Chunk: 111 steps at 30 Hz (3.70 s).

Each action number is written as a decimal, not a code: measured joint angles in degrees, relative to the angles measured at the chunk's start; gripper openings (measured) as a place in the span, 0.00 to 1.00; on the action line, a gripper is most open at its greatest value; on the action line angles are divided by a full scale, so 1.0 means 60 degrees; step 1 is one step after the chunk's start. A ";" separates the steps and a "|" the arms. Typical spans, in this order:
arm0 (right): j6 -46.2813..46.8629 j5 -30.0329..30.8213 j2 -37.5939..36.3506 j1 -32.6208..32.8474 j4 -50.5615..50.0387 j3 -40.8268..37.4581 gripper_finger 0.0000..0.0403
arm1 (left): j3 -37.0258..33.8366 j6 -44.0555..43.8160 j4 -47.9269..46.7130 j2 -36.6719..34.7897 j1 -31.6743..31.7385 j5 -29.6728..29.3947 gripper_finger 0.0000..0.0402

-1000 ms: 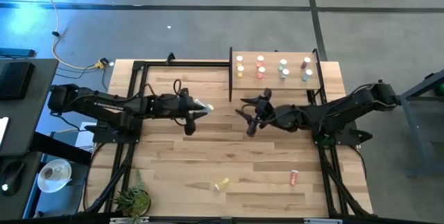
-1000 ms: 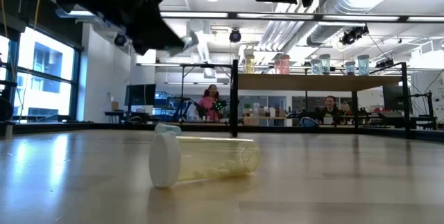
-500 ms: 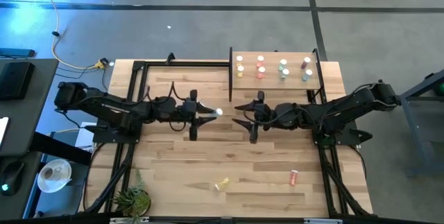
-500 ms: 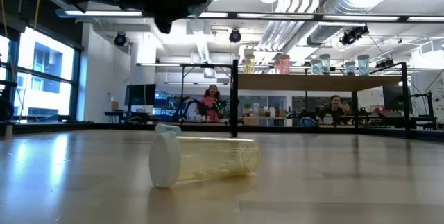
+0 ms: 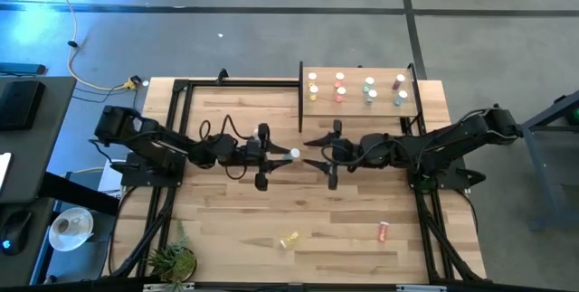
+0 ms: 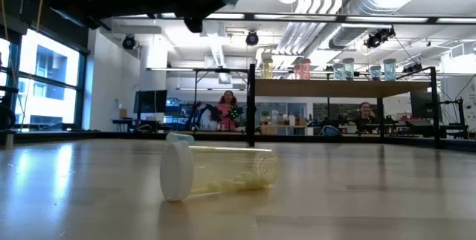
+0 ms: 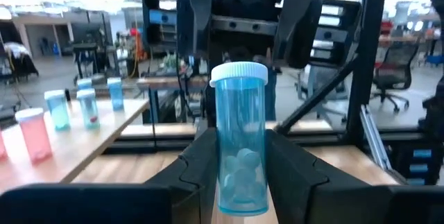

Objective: Pick and place medicine bottles onto shelf by color
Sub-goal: Put the blue pill bottle on the shelf aligned with the other blue pill bottle

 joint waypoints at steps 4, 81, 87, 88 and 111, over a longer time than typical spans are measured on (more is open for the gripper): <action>0.0247 0.0000 0.0000 0.0000 0.0248 0.0000 0.51 | 0.0002 0.0008 0.0533 0.0365 0.0004 -0.0001 0.23; 0.0240 0.0600 -0.0052 -0.0561 -0.0094 -0.0011 0.27 | 0.0009 0.0652 -0.0033 0.0368 0.0018 -0.1166 0.59; 0.0146 0.1414 -0.1066 -0.0557 -0.1006 -0.0011 0.27 | 0.0009 0.0652 -0.0138 0.0364 0.0018 -0.1188 0.59; 0.0138 0.1613 -0.1231 -0.0557 -0.1197 -0.0011 0.27 | 0.0009 0.0655 -0.0145 0.0368 0.0018 -0.1190 0.59; 0.3858 0.7278 -0.4176 -0.0561 -0.5945 -0.1169 0.27 | 0.0005 0.0820 -0.0300 0.0364 0.0015 -0.1188 0.59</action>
